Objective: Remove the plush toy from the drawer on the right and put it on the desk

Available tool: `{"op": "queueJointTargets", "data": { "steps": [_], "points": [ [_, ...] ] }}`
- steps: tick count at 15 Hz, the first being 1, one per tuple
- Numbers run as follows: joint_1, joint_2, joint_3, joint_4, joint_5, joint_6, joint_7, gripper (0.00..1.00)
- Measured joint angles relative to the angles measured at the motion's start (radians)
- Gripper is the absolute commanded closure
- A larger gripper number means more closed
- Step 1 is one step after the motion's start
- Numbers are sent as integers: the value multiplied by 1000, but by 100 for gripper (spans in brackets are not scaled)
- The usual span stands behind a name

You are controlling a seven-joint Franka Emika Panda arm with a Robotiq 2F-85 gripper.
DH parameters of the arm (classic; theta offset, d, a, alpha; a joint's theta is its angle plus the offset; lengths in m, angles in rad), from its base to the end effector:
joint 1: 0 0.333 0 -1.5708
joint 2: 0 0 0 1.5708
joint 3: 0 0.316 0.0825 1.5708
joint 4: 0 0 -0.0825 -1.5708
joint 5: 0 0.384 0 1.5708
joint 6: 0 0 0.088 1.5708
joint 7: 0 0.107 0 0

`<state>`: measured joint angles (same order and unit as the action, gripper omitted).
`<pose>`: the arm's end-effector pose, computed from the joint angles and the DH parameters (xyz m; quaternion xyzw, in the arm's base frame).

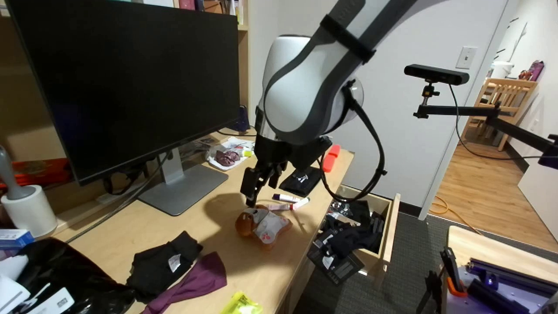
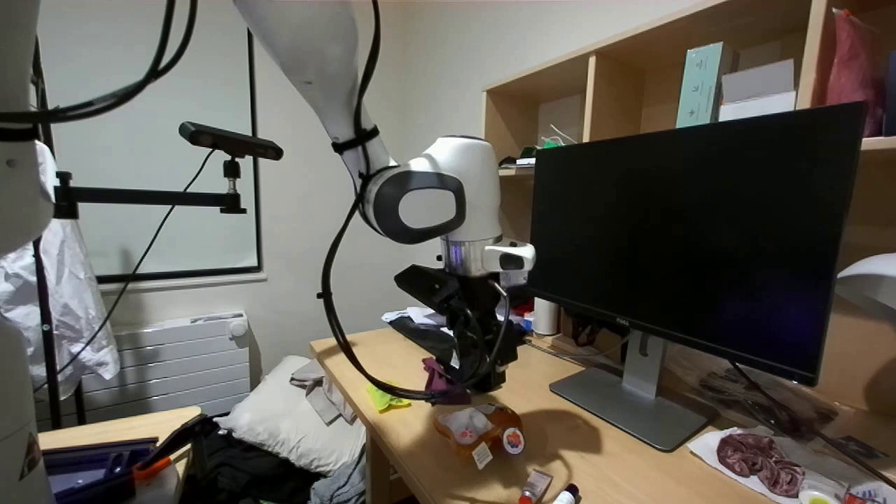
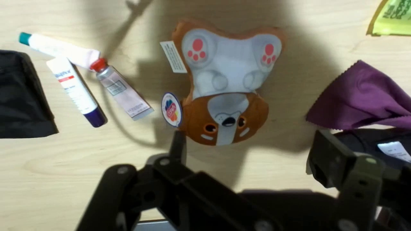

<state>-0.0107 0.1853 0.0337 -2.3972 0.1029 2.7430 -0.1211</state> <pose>0.5167 0.0080 0.2550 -0.9961 -0.0256 -0.0812 0.0228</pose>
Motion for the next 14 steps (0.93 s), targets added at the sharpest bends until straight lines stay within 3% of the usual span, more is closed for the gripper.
{"op": "queueJointTargets", "data": {
  "steps": [2,5,12,14],
  "points": [
    [40,-28,-27,-9,-127,-34,110,0],
    [67,-62,-30,-11,-198,-120,191,0],
    [72,-84,-15,-10,-169,-302,189,0],
    [72,-83,-15,-10,-167,-305,187,0]
  ]
}}
